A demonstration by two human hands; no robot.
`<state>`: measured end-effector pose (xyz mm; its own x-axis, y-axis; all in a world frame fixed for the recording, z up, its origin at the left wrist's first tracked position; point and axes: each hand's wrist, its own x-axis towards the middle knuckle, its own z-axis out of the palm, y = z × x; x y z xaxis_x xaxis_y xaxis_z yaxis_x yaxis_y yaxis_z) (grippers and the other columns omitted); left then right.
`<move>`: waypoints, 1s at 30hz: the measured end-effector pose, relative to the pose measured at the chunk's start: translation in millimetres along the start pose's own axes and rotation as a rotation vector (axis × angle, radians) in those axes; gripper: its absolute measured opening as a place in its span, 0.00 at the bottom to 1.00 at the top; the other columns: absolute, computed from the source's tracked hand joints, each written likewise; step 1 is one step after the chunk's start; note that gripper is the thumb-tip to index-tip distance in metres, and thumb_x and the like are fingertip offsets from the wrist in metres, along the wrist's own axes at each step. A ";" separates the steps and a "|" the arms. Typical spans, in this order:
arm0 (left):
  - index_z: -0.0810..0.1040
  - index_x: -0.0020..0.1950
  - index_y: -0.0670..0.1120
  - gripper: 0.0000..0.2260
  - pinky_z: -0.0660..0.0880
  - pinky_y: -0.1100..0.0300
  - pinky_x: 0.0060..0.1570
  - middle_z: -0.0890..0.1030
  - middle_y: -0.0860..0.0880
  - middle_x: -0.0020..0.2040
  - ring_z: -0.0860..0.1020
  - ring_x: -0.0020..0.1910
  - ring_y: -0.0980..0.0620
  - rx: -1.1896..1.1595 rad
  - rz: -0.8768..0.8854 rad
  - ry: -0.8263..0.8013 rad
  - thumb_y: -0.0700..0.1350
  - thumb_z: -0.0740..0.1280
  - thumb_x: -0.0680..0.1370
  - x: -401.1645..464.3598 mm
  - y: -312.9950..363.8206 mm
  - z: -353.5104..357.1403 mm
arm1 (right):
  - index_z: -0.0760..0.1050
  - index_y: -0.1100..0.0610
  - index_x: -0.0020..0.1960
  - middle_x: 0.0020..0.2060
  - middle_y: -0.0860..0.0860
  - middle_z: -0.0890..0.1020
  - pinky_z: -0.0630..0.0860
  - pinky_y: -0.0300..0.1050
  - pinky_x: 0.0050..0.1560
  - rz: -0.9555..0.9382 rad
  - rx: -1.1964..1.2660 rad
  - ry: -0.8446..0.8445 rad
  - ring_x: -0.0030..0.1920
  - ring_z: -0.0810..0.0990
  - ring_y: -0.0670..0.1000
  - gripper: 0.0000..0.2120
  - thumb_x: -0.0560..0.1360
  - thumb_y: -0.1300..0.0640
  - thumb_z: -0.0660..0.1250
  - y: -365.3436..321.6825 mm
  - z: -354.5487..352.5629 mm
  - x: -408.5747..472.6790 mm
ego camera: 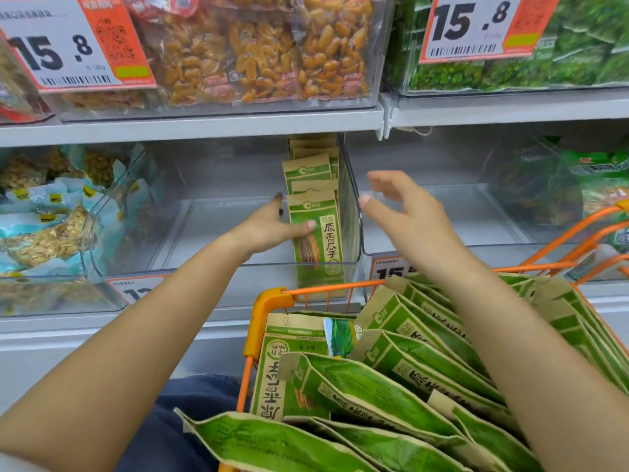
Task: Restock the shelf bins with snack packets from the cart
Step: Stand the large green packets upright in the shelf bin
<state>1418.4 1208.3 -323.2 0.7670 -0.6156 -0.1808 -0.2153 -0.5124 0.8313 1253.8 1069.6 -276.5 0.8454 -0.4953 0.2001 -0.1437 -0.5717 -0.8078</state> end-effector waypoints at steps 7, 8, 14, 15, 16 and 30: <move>0.74 0.60 0.48 0.11 0.78 0.59 0.42 0.80 0.46 0.55 0.80 0.50 0.50 -0.326 0.161 0.442 0.44 0.67 0.78 -46.6 -5.1 -7.7 | 0.81 0.46 0.41 0.34 0.43 0.82 0.70 0.32 0.36 -0.031 -0.411 -0.439 0.34 0.76 0.37 0.09 0.69 0.42 0.72 -17.5 -41.2 -39.6; 0.75 0.59 0.49 0.09 0.77 0.62 0.38 0.80 0.46 0.54 0.80 0.45 0.53 -0.341 0.178 0.447 0.42 0.65 0.79 -52.2 -5.7 -4.2 | 0.80 0.46 0.42 0.35 0.42 0.82 0.71 0.35 0.37 -0.040 -0.517 -0.451 0.35 0.77 0.38 0.10 0.68 0.40 0.72 -19.1 -39.6 -46.4; 0.74 0.61 0.48 0.11 0.76 0.62 0.38 0.82 0.53 0.44 0.80 0.37 0.56 -0.404 0.207 0.435 0.38 0.63 0.79 -70.1 1.6 16.0 | 0.75 0.48 0.40 0.38 0.45 0.80 0.69 0.44 0.40 -0.124 -0.805 -0.308 0.44 0.77 0.51 0.12 0.75 0.40 0.64 -18.8 -27.4 -61.4; 0.75 0.59 0.47 0.11 0.76 0.62 0.38 0.82 0.53 0.43 0.80 0.37 0.57 -0.415 0.242 0.404 0.37 0.63 0.79 -72.7 5.7 15.8 | 0.74 0.48 0.38 0.37 0.46 0.80 0.69 0.45 0.40 -0.131 -0.701 -0.232 0.43 0.77 0.50 0.12 0.76 0.41 0.64 -19.7 -30.8 -60.0; 0.76 0.58 0.47 0.10 0.77 0.63 0.38 0.83 0.54 0.41 0.80 0.36 0.57 -0.426 0.280 0.352 0.37 0.63 0.79 -75.6 10.0 15.2 | 0.73 0.48 0.37 0.35 0.46 0.80 0.71 0.47 0.41 -0.140 -0.553 -0.139 0.41 0.77 0.50 0.12 0.76 0.43 0.65 -21.2 -35.1 -57.0; 0.81 0.43 0.48 0.09 0.69 0.60 0.33 0.81 0.52 0.34 0.78 0.32 0.53 -0.597 0.232 0.042 0.53 0.69 0.72 -87.7 24.2 14.5 | 0.79 0.51 0.43 0.37 0.49 0.83 0.80 0.50 0.49 0.039 0.387 0.204 0.44 0.82 0.47 0.16 0.82 0.46 0.57 -22.8 -5.5 -14.3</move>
<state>1337.1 1241.2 -294.8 0.7666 -0.6402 0.0492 -0.0141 0.0598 0.9981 1242.2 1086.1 -257.9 0.7185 -0.6531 0.2392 0.0627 -0.2816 -0.9575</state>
